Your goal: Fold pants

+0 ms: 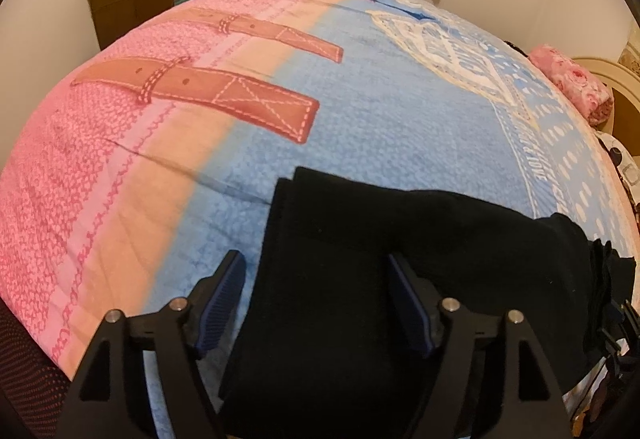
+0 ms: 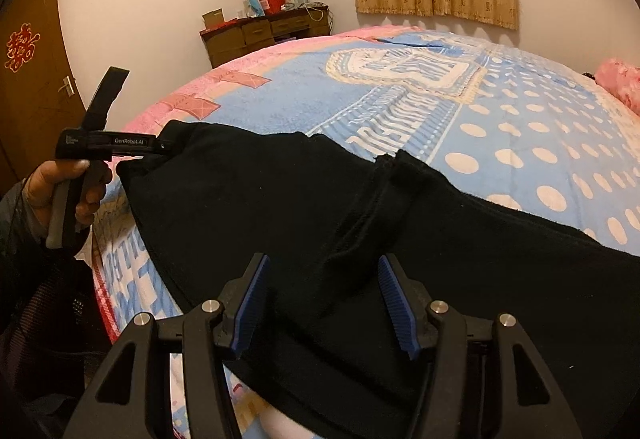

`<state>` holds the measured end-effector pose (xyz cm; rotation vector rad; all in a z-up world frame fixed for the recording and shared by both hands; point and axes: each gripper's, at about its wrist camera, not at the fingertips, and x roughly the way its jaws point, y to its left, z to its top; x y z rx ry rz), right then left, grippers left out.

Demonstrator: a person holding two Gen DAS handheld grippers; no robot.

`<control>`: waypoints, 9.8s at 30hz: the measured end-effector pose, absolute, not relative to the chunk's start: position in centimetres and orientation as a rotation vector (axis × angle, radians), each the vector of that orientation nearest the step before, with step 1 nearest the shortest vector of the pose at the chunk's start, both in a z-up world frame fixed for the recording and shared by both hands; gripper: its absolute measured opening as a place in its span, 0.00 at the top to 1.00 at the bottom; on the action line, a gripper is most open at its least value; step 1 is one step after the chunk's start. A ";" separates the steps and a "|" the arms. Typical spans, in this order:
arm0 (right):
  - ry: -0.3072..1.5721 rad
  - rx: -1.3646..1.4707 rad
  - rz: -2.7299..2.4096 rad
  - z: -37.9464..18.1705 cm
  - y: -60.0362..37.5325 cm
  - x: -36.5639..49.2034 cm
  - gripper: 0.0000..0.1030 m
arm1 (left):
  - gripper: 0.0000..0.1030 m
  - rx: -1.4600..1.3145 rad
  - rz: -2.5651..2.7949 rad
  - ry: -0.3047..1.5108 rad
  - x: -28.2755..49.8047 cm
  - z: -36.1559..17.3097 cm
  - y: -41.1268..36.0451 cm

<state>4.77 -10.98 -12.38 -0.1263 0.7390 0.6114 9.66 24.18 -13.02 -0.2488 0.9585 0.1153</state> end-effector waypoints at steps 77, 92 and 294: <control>0.516 0.504 0.325 -10.4 -37.7 -1.4 0.35 | 0.26 0.150 -0.323 0.830 7.0 -6.8 -7.0; 0.709 0.384 0.425 -8.0 -33.7 5.6 0.90 | 0.26 0.031 -0.246 0.828 8.0 -9.7 -3.5; 0.772 0.493 0.446 -13.6 -35.0 7.1 0.68 | 0.50 -0.070 -0.291 0.801 7.5 -11.5 -3.9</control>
